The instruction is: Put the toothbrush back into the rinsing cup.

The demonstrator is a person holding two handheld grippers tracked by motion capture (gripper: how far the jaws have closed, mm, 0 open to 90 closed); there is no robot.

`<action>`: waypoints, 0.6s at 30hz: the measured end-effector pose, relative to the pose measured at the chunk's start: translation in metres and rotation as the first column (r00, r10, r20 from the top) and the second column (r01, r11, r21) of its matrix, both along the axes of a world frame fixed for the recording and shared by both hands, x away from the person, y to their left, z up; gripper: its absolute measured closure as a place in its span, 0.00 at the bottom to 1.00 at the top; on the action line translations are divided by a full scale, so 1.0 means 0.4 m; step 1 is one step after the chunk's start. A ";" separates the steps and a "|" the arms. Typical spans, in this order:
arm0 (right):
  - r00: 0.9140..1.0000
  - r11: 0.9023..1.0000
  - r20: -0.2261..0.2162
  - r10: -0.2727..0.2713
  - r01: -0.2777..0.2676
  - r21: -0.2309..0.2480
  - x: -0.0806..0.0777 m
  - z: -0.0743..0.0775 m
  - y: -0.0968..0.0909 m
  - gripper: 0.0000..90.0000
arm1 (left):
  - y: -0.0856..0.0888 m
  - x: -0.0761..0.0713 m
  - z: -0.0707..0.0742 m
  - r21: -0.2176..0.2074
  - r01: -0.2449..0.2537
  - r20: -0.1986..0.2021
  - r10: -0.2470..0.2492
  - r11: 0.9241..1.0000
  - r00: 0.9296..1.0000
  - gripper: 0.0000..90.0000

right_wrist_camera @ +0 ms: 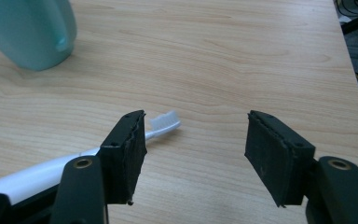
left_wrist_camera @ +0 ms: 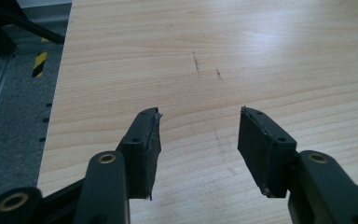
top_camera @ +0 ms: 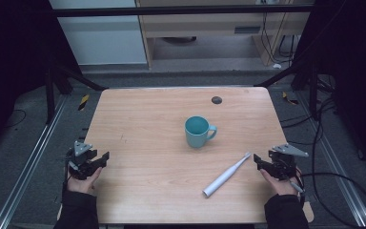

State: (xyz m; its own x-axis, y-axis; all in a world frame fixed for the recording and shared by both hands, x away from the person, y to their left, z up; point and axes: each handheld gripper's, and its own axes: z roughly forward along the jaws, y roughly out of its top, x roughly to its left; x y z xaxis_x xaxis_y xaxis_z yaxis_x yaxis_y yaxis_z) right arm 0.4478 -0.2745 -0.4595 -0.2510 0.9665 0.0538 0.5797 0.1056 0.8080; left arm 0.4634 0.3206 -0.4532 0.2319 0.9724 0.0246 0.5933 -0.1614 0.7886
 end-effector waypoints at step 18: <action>0.980 0.980 0.001 0.199 -0.199 0.000 -0.021 0.038 0.092 0.58 | -0.002 -0.003 0.005 -0.018 0.005 0.009 -0.005 1.000 1.000 0.51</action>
State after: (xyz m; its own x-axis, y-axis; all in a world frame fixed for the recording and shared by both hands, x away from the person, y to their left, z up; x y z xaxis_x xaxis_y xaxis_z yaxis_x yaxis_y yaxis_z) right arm 0.4392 -0.2376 -0.4444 -0.4386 0.8971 0.0540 0.5465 0.2185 0.8084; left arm 0.4621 0.3199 -0.4513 0.2367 0.9716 0.0089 0.5857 -0.1500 0.7966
